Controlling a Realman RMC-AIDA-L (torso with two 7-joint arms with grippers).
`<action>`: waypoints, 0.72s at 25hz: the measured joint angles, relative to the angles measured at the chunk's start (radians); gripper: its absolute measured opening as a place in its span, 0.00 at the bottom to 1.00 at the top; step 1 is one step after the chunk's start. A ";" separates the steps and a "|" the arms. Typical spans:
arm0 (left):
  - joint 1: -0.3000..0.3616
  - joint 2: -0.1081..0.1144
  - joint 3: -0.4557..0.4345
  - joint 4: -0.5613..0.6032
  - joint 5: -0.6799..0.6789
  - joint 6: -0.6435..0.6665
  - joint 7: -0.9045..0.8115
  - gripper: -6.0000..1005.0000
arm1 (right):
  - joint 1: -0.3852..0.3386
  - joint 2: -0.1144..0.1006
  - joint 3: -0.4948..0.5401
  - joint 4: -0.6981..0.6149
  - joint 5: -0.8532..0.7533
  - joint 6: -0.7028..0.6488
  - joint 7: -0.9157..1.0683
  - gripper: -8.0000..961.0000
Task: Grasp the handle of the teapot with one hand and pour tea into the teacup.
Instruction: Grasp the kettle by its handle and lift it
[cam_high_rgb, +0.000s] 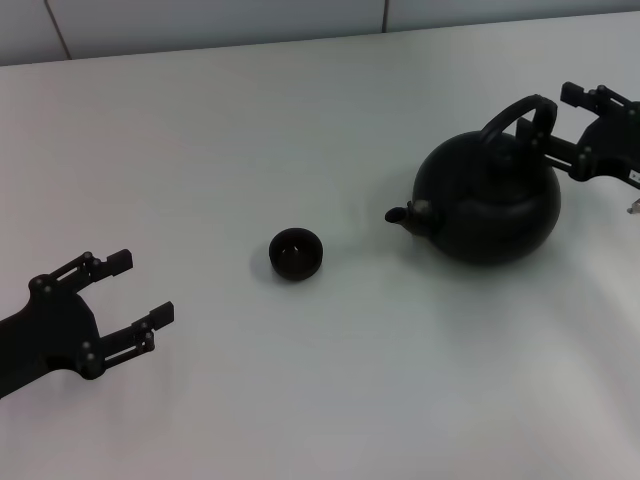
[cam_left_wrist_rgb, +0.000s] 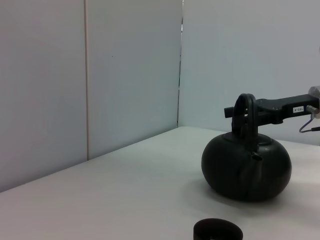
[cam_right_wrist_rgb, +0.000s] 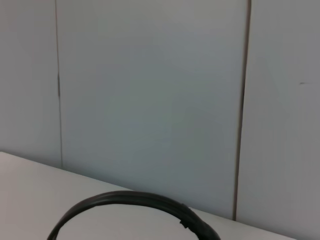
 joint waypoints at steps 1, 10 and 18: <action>0.000 0.000 0.000 0.000 0.000 0.000 0.000 0.80 | 0.000 0.000 0.000 0.000 0.000 0.000 0.000 0.76; -0.002 0.000 0.000 0.000 -0.002 0.001 0.000 0.80 | 0.002 0.000 -0.020 0.004 -0.007 0.001 0.001 0.53; -0.002 0.000 0.000 0.000 -0.003 0.002 0.000 0.80 | 0.004 0.000 -0.025 0.005 -0.007 0.001 0.001 0.39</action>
